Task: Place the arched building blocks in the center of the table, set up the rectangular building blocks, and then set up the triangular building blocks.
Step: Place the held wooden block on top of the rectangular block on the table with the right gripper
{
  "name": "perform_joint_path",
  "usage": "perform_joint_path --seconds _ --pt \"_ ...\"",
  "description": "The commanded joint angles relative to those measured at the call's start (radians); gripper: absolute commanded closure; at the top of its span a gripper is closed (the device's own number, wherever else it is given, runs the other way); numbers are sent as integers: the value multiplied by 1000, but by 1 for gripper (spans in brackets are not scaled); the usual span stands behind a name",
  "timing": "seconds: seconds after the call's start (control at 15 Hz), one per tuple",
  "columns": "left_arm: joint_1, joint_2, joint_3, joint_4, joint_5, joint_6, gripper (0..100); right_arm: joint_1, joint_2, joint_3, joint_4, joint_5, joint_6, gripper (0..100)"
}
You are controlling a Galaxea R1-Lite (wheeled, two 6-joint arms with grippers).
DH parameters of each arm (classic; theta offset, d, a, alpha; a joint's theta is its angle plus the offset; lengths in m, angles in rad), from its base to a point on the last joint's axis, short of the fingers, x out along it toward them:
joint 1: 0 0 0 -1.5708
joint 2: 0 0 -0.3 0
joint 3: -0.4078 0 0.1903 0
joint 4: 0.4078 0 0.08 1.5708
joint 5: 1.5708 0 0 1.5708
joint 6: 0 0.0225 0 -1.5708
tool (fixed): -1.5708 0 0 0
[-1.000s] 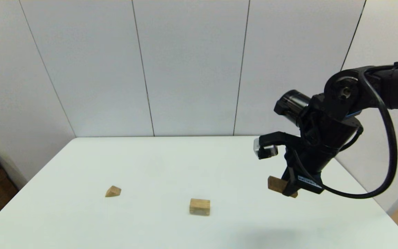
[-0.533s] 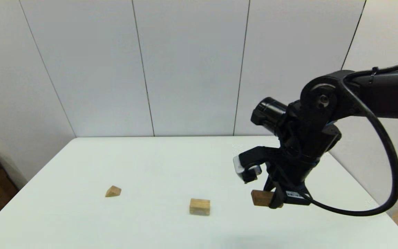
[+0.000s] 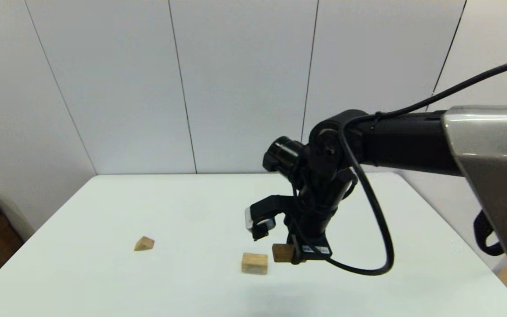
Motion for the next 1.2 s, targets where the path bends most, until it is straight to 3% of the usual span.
perform_joint_path --seconds 0.07,0.27,0.67,1.2 --pt "0 1 0 0 0 1 0 32 93 -20 -7 -5 -1 100" --pt "0 1 0 0 0 1 0 43 108 -20 -19 -2 50 100" --pt "0 1 0 0 0 1 0 55 143 -22 -190 -2 168 100" --pt "0 1 0 0 0 -1 0 52 188 -22 -294 -8 175 100"
